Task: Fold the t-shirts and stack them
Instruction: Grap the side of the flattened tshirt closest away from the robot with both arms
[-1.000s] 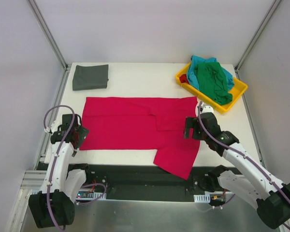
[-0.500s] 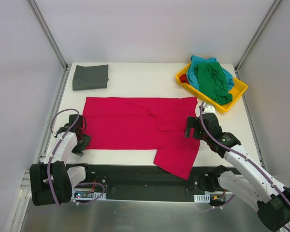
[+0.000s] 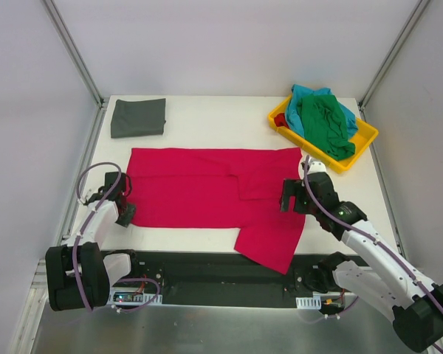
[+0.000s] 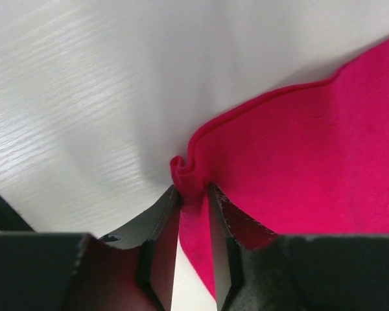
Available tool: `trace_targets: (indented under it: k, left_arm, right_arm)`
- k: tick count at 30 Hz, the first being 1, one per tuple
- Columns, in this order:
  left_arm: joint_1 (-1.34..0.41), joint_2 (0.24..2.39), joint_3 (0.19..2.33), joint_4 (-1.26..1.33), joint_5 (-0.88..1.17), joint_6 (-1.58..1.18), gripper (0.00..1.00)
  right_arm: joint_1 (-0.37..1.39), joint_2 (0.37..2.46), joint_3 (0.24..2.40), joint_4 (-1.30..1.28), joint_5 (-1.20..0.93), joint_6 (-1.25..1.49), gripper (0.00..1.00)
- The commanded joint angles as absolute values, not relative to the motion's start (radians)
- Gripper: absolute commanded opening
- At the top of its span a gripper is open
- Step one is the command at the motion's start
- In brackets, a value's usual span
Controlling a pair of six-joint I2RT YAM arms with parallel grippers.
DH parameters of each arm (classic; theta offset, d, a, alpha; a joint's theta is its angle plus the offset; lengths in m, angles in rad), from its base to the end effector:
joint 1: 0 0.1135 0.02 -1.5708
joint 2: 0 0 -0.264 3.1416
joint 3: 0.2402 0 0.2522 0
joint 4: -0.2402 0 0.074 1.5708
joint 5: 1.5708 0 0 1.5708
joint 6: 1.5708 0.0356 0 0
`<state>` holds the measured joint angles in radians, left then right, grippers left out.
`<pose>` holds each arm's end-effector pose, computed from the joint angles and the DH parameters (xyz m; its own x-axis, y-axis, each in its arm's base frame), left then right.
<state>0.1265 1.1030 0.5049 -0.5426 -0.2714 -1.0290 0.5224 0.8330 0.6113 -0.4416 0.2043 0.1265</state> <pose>0.1797 0.0325 0.1624 -0.2658 -0.8659 -0.4238 -0.8924 0.3873 -0.2316 0.1599 0.0837 0.2465 -0.5735 -0.1876 -0.7974 -0.2799 0.9597 -0.0245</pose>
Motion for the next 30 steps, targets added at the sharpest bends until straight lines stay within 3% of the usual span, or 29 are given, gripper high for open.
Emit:
trace_targets:
  k: [1, 4, 5, 6, 11, 16, 22, 30]
  left_arm:
    - [0.138, 1.149, 0.454, -0.479, -0.253, -1.009, 0.21]
    - [0.138, 1.166, 0.459, -0.443, -0.245, -0.973, 0.22]
    - [0.138, 1.17, 0.46, -0.439, -0.242, -0.963, 0.07]
    - [0.138, 1.173, 0.462, -0.439, -0.239, -0.96, 0.0]
    - [0.138, 1.123, 0.45, -0.437, -0.245, -0.943, 0.0]
    - [0.138, 1.066, 0.431, -0.437, -0.252, -0.93, 0.0]
    - [0.138, 1.069, 0.436, -0.436, -0.236, -0.917, 0.0]
    - [0.138, 1.083, 0.437, -0.422, -0.239, -0.902, 0.0]
  right_arm:
    - [0.534, 0.804, 0.618, -0.39, 0.092, 0.086, 0.96]
    - [0.558, 0.792, 0.612, -0.393, 0.038, 0.077, 0.96]
    - [0.571, 0.792, 0.612, -0.394, 0.029, 0.078, 0.96]
    - [0.583, 0.787, 0.611, -0.403, 0.022, 0.072, 0.96]
    - [0.705, 0.808, 0.644, -0.543, 0.011, 0.055, 0.97]
    - [0.989, 0.889, 0.664, -0.632, 0.052, 0.095, 0.99]
    - [1.264, 1.075, 0.701, -0.712, 0.161, 0.218, 0.86]
    - [1.414, 1.255, 0.771, -0.634, 0.282, 0.327, 0.68]
